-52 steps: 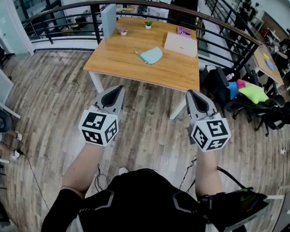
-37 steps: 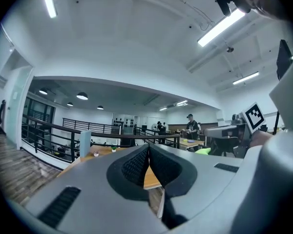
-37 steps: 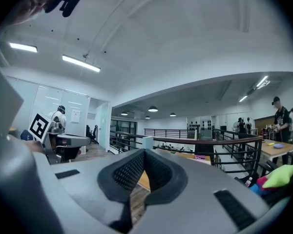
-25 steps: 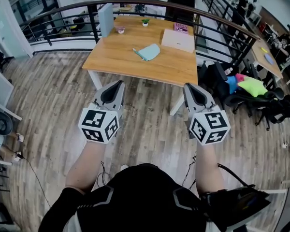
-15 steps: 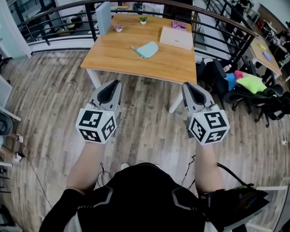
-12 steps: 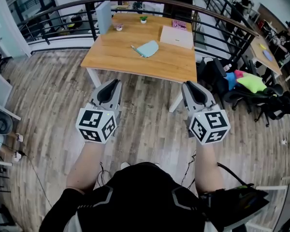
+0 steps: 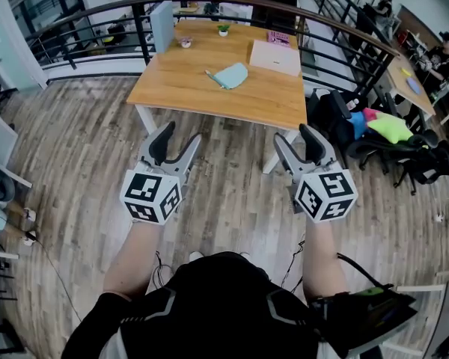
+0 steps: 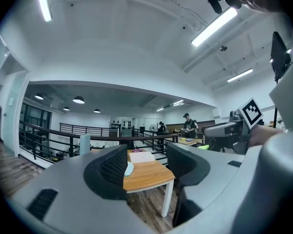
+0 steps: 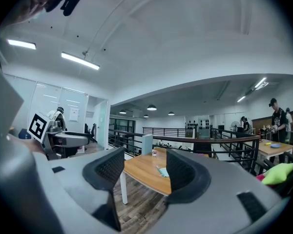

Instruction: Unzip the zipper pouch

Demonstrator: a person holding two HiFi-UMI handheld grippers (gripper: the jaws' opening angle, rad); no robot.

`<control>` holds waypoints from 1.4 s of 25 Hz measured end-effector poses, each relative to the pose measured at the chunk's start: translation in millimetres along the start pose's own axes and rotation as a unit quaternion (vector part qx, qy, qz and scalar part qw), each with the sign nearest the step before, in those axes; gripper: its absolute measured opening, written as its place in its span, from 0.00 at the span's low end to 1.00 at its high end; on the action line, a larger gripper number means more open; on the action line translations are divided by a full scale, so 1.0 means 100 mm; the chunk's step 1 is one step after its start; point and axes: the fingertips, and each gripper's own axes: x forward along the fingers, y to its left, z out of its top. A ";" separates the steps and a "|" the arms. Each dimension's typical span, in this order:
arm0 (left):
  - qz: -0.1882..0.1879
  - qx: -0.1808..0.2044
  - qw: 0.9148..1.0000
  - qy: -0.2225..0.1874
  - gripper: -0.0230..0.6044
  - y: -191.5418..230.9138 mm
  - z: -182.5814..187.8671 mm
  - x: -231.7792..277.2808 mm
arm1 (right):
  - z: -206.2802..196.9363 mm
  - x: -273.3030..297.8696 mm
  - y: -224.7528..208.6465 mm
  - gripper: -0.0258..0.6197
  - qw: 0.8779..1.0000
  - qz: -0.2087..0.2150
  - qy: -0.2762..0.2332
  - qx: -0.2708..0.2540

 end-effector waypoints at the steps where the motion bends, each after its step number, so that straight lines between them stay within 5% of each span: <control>1: 0.000 -0.001 1.000 -0.001 0.44 0.03 0.00 -0.01 | 0.00 0.02 0.02 0.47 1.000 0.000 0.001 0.000; 18: -0.006 -0.008 1.000 -0.004 0.44 0.87 -0.24 -0.07 | -0.14 0.67 0.47 0.51 1.000 -0.004 0.013 -0.002; 26: 0.018 0.000 1.000 0.005 0.44 1.25 -0.25 0.44 | -0.14 1.43 0.22 0.51 0.999 0.038 0.015 -0.006; 35: 0.045 0.018 0.999 0.011 0.44 1.45 -0.12 1.58 | -0.04 2.40 -0.57 0.51 0.995 0.099 0.009 -0.017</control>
